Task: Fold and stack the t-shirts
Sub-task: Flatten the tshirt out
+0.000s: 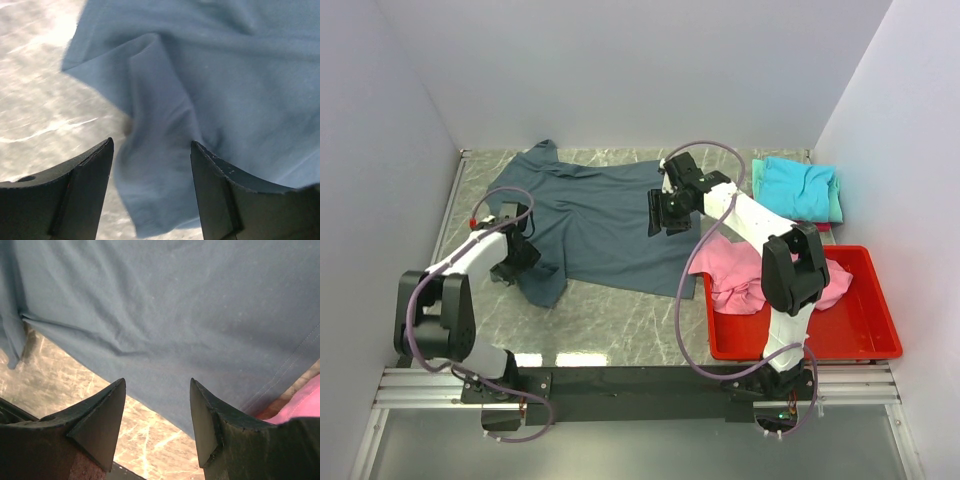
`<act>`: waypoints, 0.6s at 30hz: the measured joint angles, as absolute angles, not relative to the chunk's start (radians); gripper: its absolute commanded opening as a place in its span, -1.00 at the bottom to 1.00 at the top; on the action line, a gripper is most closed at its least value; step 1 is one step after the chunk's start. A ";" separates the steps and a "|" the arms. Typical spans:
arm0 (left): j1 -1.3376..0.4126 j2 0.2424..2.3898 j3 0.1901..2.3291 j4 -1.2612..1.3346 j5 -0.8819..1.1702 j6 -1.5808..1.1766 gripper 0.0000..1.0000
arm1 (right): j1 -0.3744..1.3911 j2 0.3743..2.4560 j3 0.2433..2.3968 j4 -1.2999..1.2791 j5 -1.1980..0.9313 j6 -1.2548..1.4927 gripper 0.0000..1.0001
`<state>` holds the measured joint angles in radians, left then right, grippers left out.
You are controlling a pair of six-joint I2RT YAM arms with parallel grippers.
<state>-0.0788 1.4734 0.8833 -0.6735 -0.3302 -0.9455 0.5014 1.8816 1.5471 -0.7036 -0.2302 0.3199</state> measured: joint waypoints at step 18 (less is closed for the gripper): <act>-0.162 1.703 1.144 -0.565 -0.208 -0.934 0.31 | 0.510 1.883 1.599 -0.736 -0.230 0.320 0.22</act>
